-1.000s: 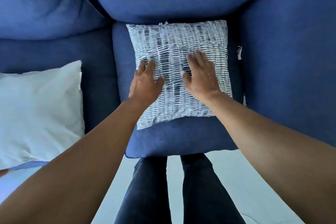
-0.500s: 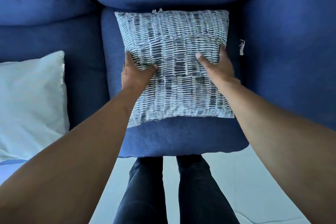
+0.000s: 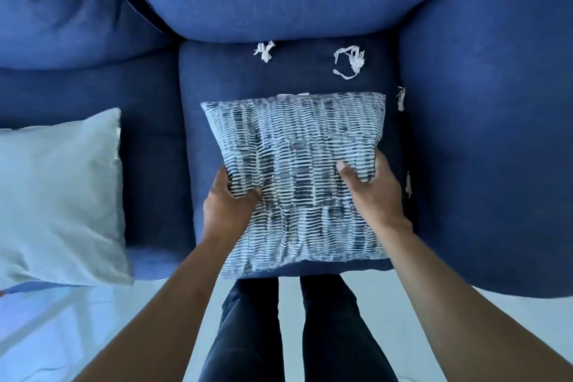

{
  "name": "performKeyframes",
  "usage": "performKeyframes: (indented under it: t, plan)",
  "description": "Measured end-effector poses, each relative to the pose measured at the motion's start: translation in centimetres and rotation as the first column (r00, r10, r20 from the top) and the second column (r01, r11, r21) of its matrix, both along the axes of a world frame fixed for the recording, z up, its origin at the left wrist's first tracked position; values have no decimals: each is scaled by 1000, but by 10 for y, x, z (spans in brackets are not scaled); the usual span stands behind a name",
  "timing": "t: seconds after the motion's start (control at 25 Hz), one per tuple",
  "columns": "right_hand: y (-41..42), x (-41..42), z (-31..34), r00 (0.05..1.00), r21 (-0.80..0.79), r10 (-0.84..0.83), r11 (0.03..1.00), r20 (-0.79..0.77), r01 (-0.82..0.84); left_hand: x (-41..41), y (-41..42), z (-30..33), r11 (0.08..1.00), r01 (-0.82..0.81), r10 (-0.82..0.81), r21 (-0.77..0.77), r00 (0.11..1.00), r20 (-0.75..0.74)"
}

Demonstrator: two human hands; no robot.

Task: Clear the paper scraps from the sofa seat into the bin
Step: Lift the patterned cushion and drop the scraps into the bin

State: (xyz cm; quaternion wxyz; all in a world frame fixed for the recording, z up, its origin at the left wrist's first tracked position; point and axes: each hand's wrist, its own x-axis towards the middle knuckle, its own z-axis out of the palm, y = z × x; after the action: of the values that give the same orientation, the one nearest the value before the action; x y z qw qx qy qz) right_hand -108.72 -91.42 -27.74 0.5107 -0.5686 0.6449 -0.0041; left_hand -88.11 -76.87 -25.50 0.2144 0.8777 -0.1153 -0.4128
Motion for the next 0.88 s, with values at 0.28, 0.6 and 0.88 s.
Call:
performKeyframes:
  t: [0.28, 0.6, 0.88]
  plan:
    - [-31, 18, -11, 989, -344, 73, 932, -127, -113, 28, -47, -17, 984, 80, -8, -158, 910, 414]
    - [-109, 71, -63, 980, -577, 196, 797, -28, -176, 92, -214, -99, 996, -14, 46, -93, 936, 348]
    - [-139, 69, -130, 992, -569, 124, 815, -15, -110, 101, -253, -161, 1000, 7, -11, 11, 905, 424]
